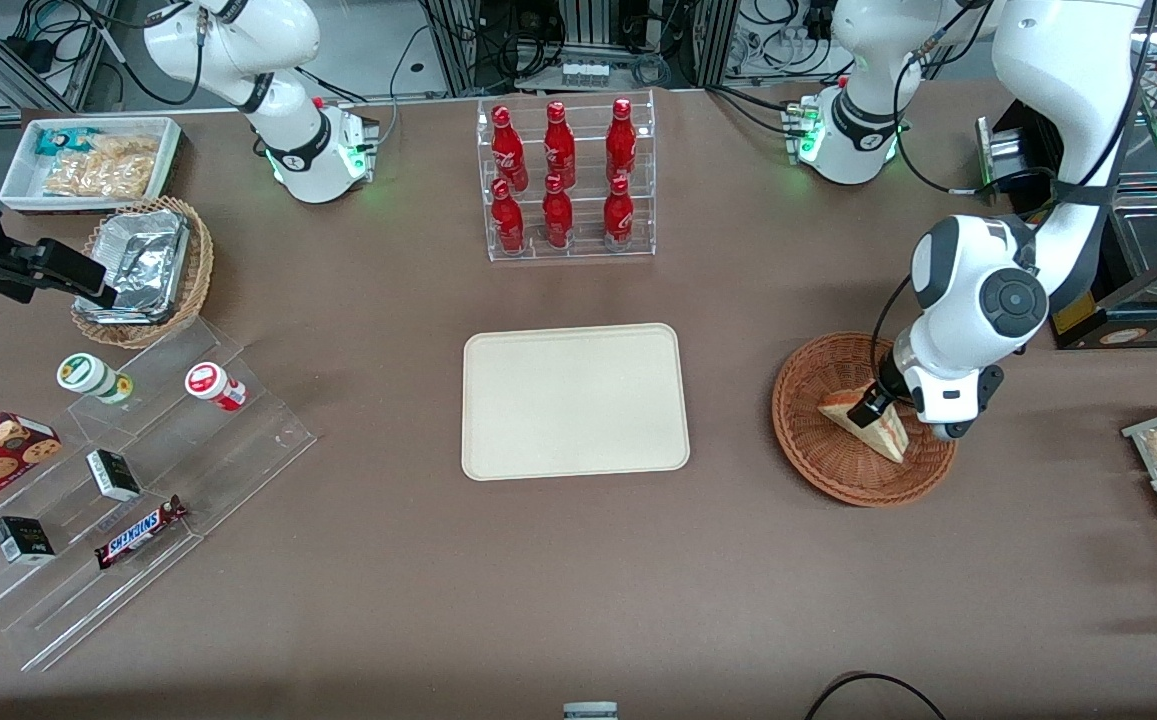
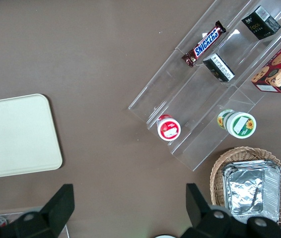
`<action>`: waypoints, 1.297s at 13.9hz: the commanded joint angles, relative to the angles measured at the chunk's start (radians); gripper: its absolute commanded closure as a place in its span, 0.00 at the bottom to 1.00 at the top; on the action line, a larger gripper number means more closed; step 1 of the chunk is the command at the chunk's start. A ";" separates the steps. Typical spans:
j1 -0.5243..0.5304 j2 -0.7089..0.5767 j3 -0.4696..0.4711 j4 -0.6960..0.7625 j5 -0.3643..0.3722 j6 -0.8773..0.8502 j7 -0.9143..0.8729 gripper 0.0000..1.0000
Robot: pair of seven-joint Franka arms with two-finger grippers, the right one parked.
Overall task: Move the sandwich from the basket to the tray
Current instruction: 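Lower the left gripper and close it on the wrapped sandwich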
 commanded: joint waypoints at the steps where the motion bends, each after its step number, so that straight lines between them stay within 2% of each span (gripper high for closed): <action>1: 0.000 0.014 -0.003 0.001 0.009 0.023 -0.021 0.67; 2: 0.000 0.014 -0.003 -0.001 0.009 0.023 -0.019 0.85; 4: 0.003 0.012 -0.003 0.006 0.009 0.023 -0.018 0.91; 7: 0.004 0.003 -0.003 0.051 0.009 0.005 -0.021 0.93; 12: -0.042 -0.055 -0.004 0.203 0.035 -0.245 -0.021 0.96; 15: -0.123 -0.045 -0.006 0.404 0.039 -0.458 -0.019 0.97; 18: -0.267 -0.028 -0.007 0.493 0.035 -0.509 -0.025 0.96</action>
